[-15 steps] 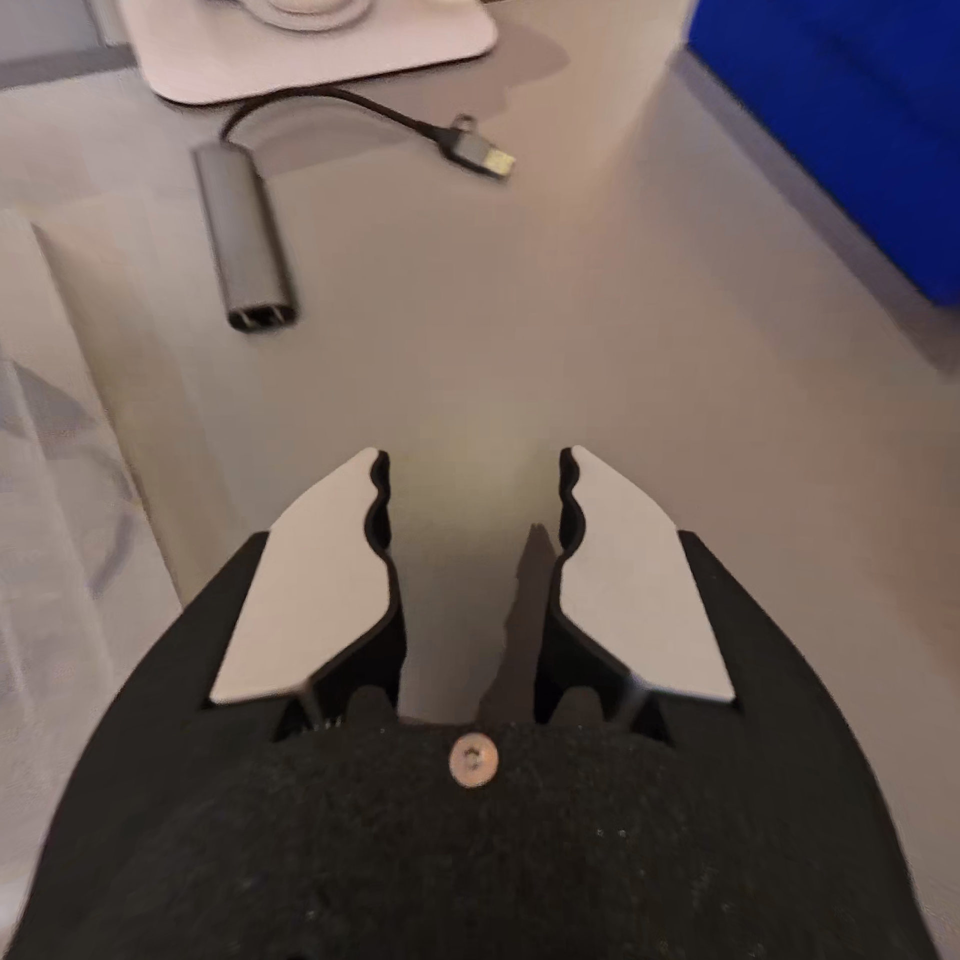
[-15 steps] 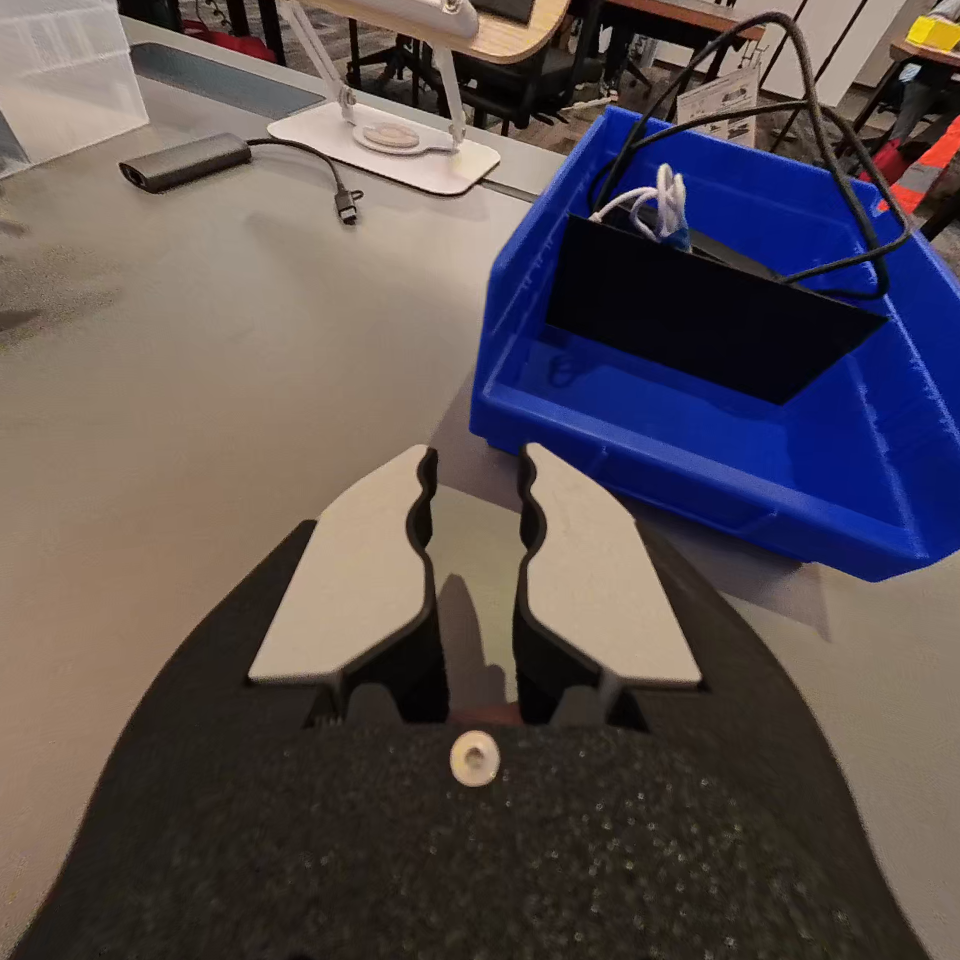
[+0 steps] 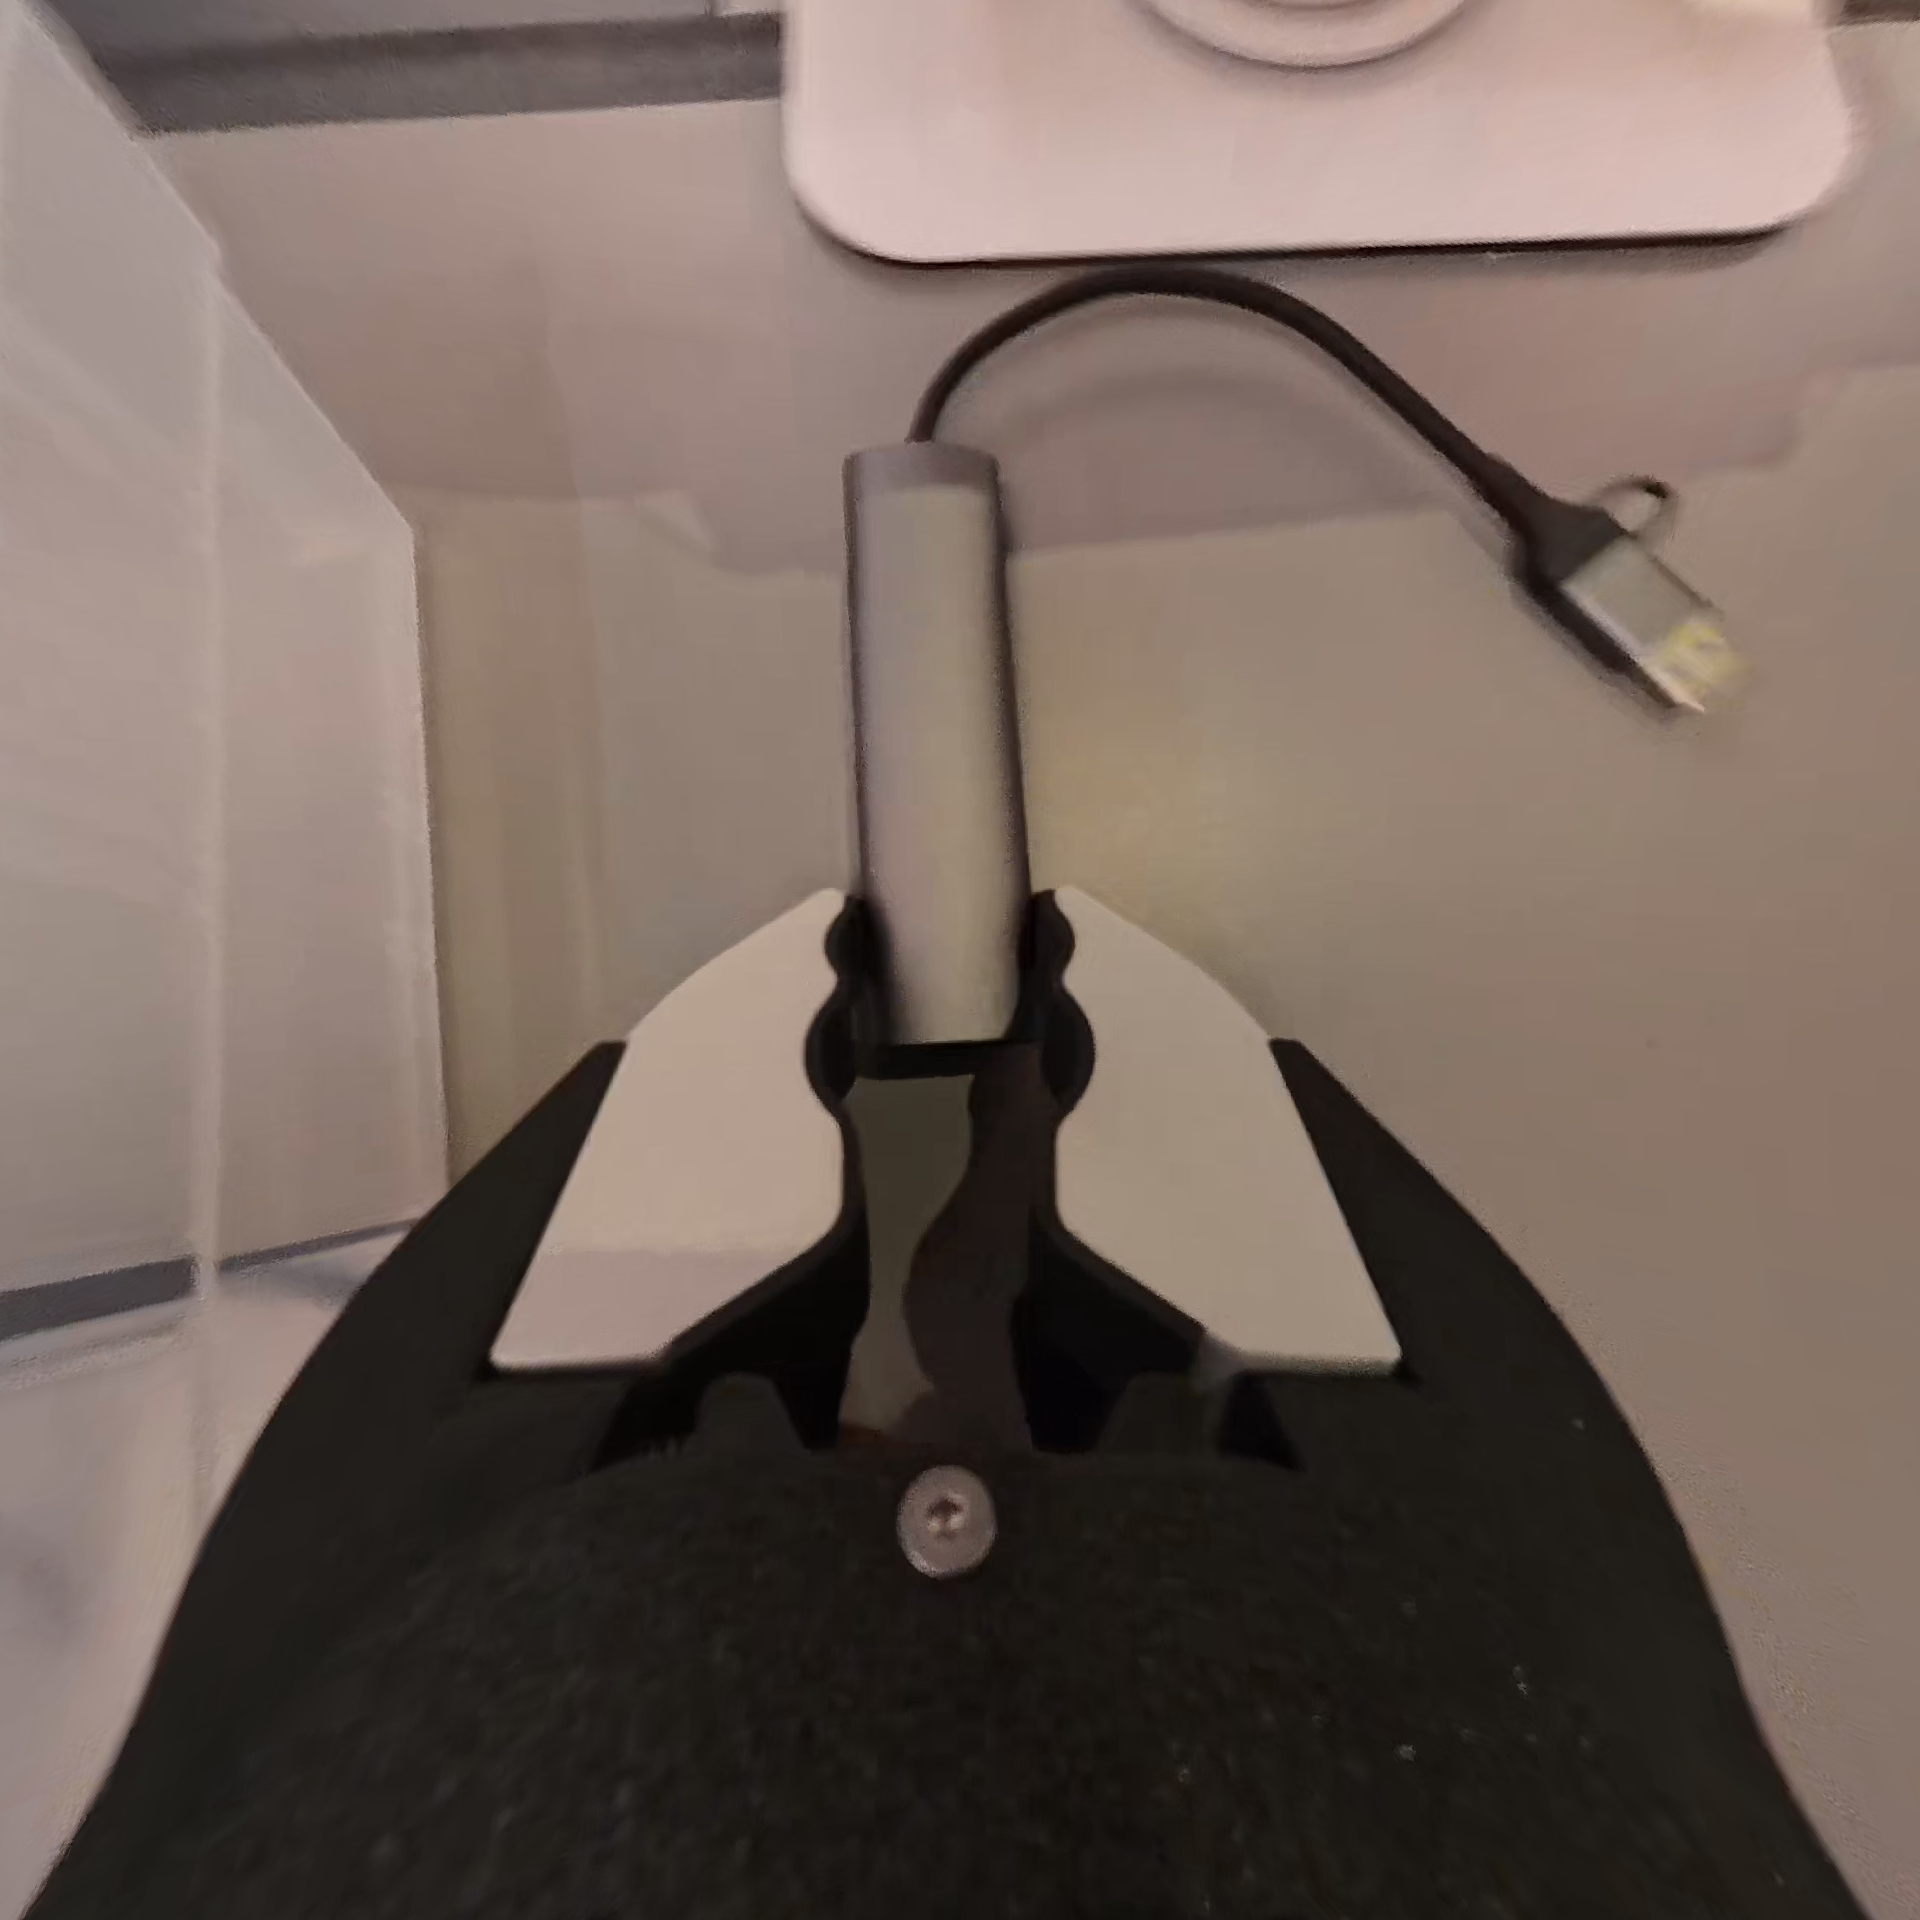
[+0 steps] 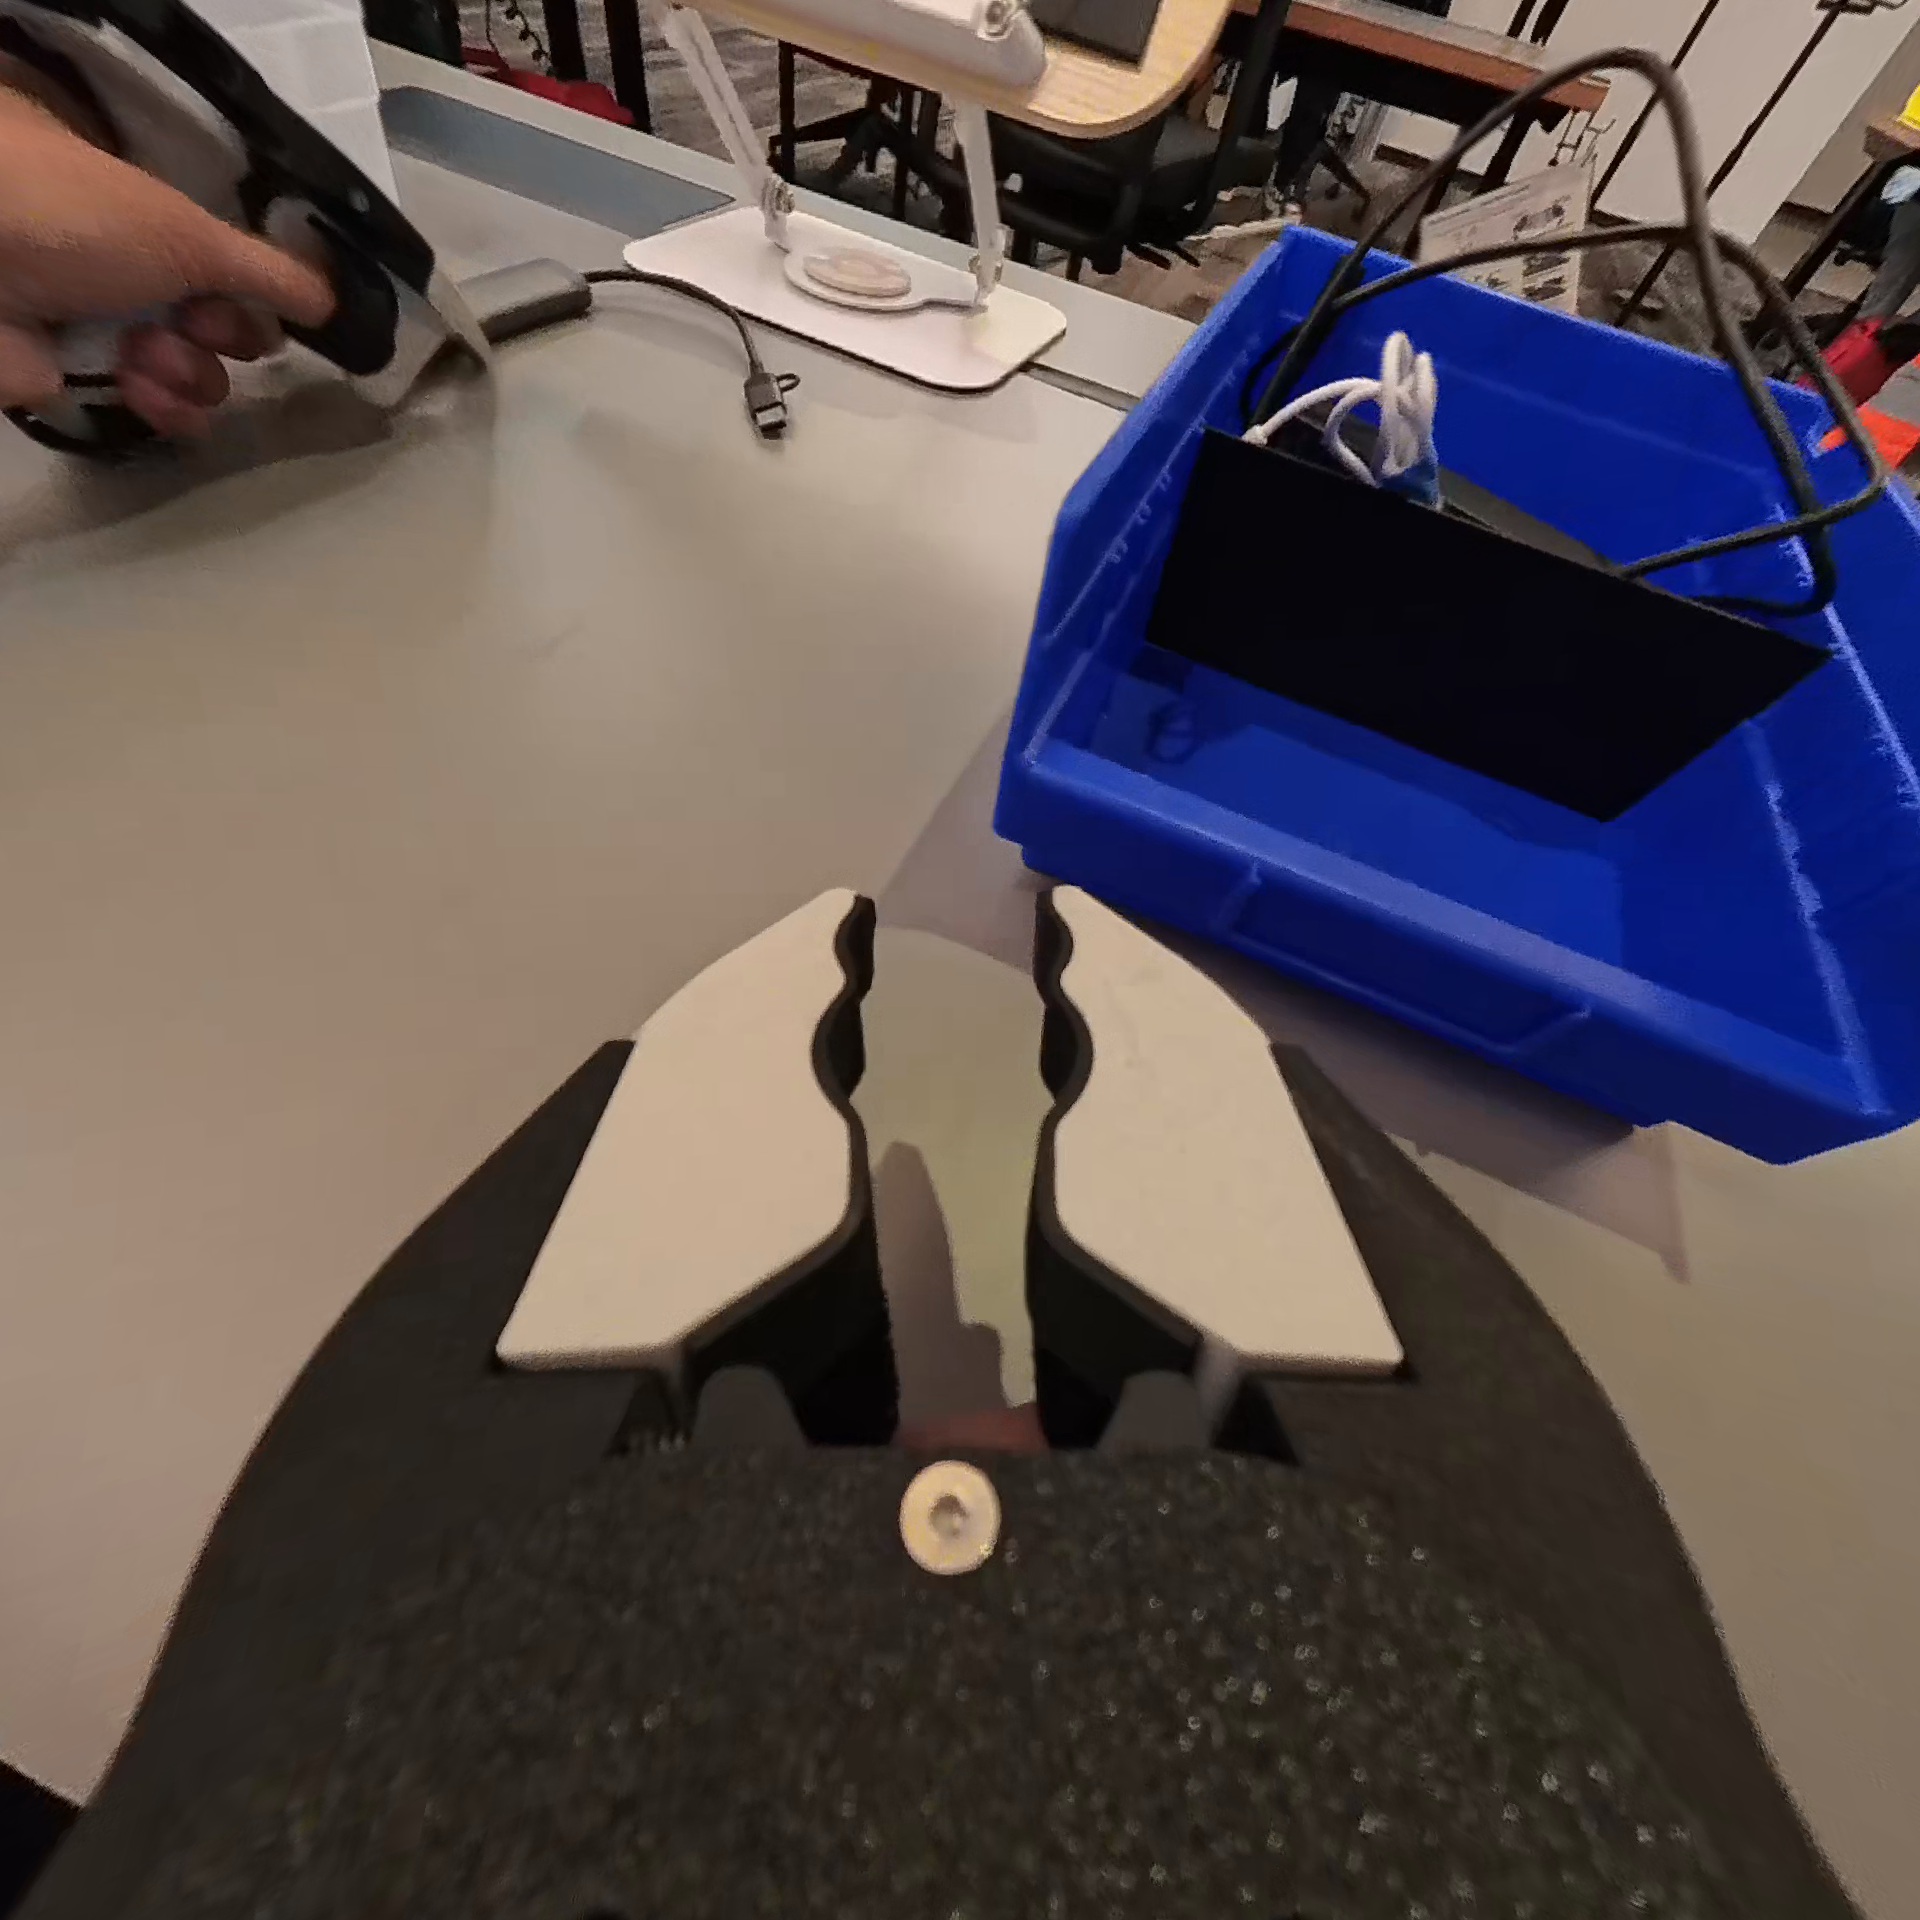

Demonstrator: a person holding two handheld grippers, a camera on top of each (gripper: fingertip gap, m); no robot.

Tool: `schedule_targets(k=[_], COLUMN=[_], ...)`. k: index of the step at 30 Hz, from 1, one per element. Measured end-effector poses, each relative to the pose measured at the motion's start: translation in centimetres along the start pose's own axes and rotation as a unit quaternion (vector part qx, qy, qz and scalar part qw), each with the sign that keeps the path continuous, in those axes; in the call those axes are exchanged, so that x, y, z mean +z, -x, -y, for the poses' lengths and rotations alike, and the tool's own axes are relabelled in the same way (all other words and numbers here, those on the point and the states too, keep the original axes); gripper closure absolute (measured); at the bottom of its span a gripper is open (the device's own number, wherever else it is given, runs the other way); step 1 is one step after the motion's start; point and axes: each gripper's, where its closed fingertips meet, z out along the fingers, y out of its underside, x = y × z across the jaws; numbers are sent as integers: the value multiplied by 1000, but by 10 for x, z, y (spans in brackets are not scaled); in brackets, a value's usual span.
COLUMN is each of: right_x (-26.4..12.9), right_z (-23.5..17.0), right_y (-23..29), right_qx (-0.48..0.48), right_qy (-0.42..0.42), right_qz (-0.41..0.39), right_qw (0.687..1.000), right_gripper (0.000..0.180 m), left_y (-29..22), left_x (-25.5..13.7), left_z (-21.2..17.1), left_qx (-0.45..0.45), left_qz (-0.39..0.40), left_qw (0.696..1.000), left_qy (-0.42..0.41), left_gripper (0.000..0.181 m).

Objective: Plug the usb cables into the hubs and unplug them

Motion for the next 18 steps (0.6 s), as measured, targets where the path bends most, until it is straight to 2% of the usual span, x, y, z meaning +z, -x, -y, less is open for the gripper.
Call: schedule_targets(k=[5,8,10,12,14,18], right_x=[0,-1,-3,-3,-3,-3], right_z=[1,3,3,2,2,14], right_y=[7,8,8,9,14,40], right_qx=[6,15,17,15,9,16], right_qy=[-1,-5,-5,-3,-3,-29], right_qz=[14,19,19,21,28,101], right_qw=[1000,1000,1000,1000,1000,994], right_gripper=[151,151,151,151,151,149], left_y=[-23,-46,-59,-70,-76,-95], left_x=[-13,-37,-60,-91,-124,-177], left_z=[-7,-9,-10,-9,-11,-27], left_qx=[24,134,229,348,454,591], left_qz=[-32,-34,-24,2,57,111], left_qw=[999,988,968,921,857,724], left_qy=[-21,-61,-105,-174,-237,-339], left_gripper=[150,150,150,150,150,150])
